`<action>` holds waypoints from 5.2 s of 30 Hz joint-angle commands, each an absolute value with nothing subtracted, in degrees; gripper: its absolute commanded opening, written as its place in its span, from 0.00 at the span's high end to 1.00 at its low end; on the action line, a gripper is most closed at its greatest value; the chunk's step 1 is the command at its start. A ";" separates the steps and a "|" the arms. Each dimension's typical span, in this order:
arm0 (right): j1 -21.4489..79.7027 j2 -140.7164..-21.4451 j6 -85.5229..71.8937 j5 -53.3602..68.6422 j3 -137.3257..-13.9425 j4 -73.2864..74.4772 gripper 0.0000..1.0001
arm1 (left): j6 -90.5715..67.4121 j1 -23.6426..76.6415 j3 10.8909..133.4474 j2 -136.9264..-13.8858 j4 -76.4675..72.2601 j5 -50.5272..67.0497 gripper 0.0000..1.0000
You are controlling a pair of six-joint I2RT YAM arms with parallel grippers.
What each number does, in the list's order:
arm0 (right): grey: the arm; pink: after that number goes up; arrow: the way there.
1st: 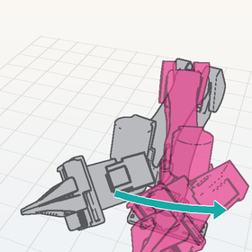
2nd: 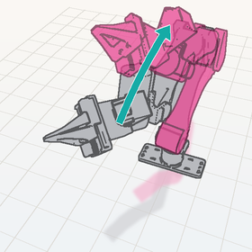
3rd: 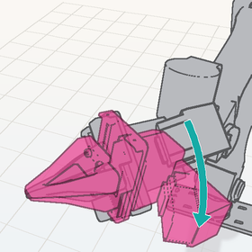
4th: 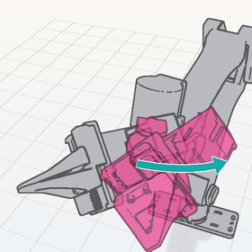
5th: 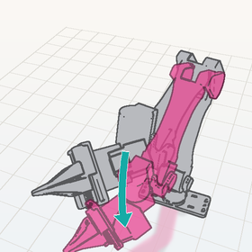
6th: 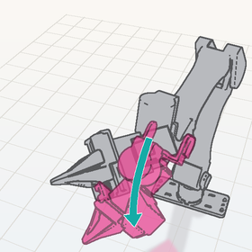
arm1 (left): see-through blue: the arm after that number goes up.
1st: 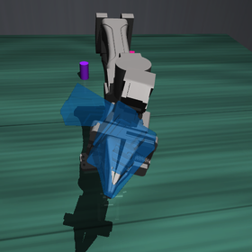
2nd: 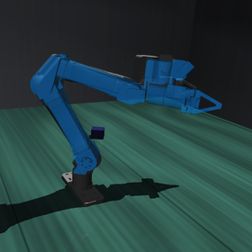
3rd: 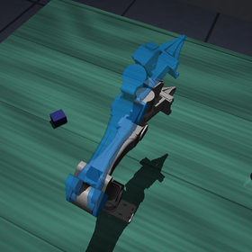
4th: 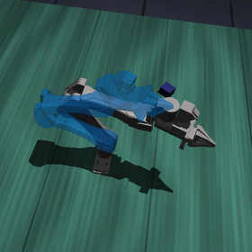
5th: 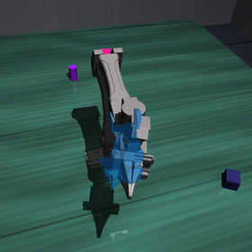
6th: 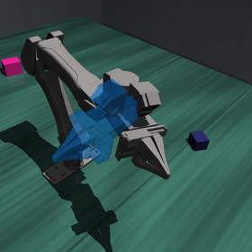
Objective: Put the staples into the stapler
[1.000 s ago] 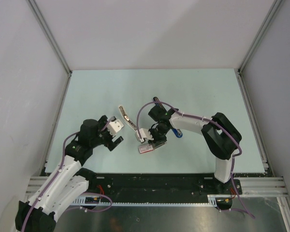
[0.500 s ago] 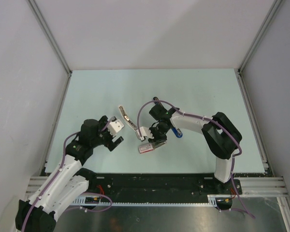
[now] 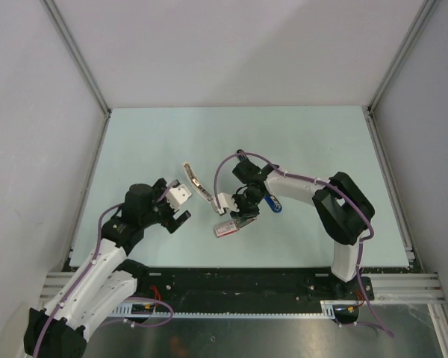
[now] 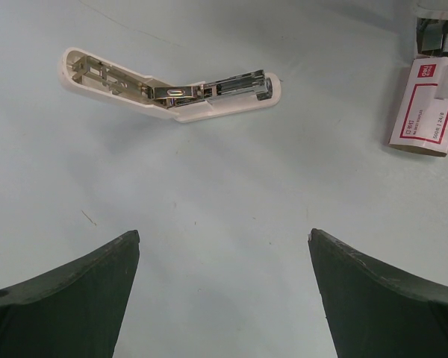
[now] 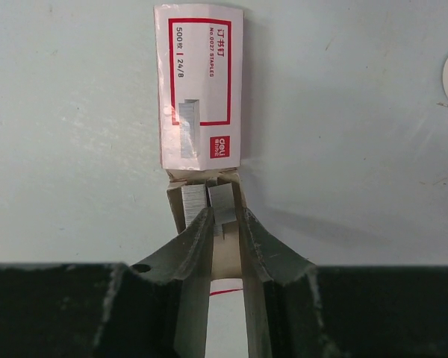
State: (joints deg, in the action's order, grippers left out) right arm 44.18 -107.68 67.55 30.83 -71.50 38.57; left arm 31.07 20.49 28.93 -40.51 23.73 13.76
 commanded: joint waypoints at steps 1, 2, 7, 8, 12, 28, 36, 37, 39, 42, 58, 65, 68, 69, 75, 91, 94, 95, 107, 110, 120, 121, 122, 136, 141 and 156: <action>44.86 -107.78 68.05 30.56 -73.56 38.76 0.76 | 31.80 20.13 28.40 -40.43 22.91 14.90 0.00; 44.98 -107.94 68.12 30.40 -73.56 38.80 0.76 | 31.81 20.13 28.39 -40.43 22.93 14.88 0.01; 45.69 -108.40 68.71 29.37 -73.61 39.07 0.75 | 31.78 20.13 28.32 -40.45 22.87 14.81 0.01; 45.74 -108.47 68.85 29.40 -73.59 39.27 0.75 | 31.80 20.13 28.31 -40.44 22.91 14.79 0.01; 45.79 -108.64 68.99 29.09 -73.57 39.38 0.75 | 31.77 20.13 28.30 -40.47 22.83 14.70 0.01; 45.08 -105.40 70.63 30.55 -73.62 41.81 0.59 | 31.74 20.16 28.13 -40.39 22.61 14.20 0.01; 45.25 -106.28 71.11 30.01 -73.59 42.63 0.55 | 31.73 20.13 28.13 -40.35 22.59 14.06 0.01; 45.26 -106.45 71.02 29.99 -73.62 42.54 0.55 | 31.73 20.17 28.13 -40.34 22.59 14.06 0.01; 45.31 -106.77 70.69 29.82 -73.58 42.17 0.54 | 31.73 20.16 28.13 -40.34 22.59 13.97 0.01; 45.57 -107.34 70.59 29.39 -73.58 41.84 0.54 | 31.72 20.13 28.06 -40.39 22.58 13.97 0.01; 47.05 -108.76 70.42 28.14 -73.59 41.57 0.51 | 31.82 20.14 27.95 -40.28 22.43 13.66 0.00; 47.19 -108.74 70.29 28.07 -73.64 41.63 0.54 | 31.82 20.15 27.87 -40.36 22.36 13.53 0.01; 47.15 -108.55 69.61 27.53 -73.63 40.95 0.54 | 31.82 20.17 27.86 -40.33 22.36 13.52 0.00; 47.18 -108.46 69.48 27.39 -73.60 40.78 0.53 | 31.86 20.15 27.86 -40.34 22.39 13.53 0.00; 47.00 -106.81 68.28 26.79 -73.65 39.19 0.51 | 31.89 20.13 27.80 -40.44 22.34 13.54 0.01; 46.81 -103.76 67.83 26.45 -72.69 39.37 0.50 | 31.88 20.13 27.69 -40.57 22.35 13.66 0.01; 46.97 -104.18 68.82 26.82 -72.69 40.91 0.51 | 31.90 20.14 27.69 -40.55 22.33 13.66 0.01; 47.04 -104.34 69.08 26.81 -72.69 41.33 0.51 | 31.90 20.18 27.69 -40.58 22.33 13.73 0.01; 47.45 -106.61 69.06 26.55 -72.69 41.12 0.56 | 31.94 20.13 27.60 -40.78 22.41 13.84 0.00; 47.50 -107.22 68.95 26.48 -72.69 40.75 0.57 | 31.99 20.14 27.60 -40.85 22.40 13.83 0.01; 47.89 -108.01 68.75 25.87 -72.69 40.16 0.56 | 32.03 20.13 27.55 -41.22 22.25 13.87 0.00; 47.94 -108.06 68.74 25.77 -72.69 40.16 0.56 | 32.01 20.13 27.58 -41.26 22.28 13.88 0.00; 47.96 -108.08 68.73 25.67 -72.69 40.16 0.56 | 32.05 20.13 27.59 -41.24 22.30 13.88 0.01; 48.57 -108.64 69.03 25.22 -72.67 40.54 0.53 | 32.16 20.17 27.51 -41.19 22.32 13.75 0.00; 48.63 -109.11 68.72 25.34 -72.69 40.12 0.56 | 32.17 20.13 27.51 -41.18 22.23 13.53 0.00; 48.69 -109.23 68.13 25.40 -72.69 39.88 0.64 | 32.17 20.13 27.40 -41.13 22.13 13.45 0.01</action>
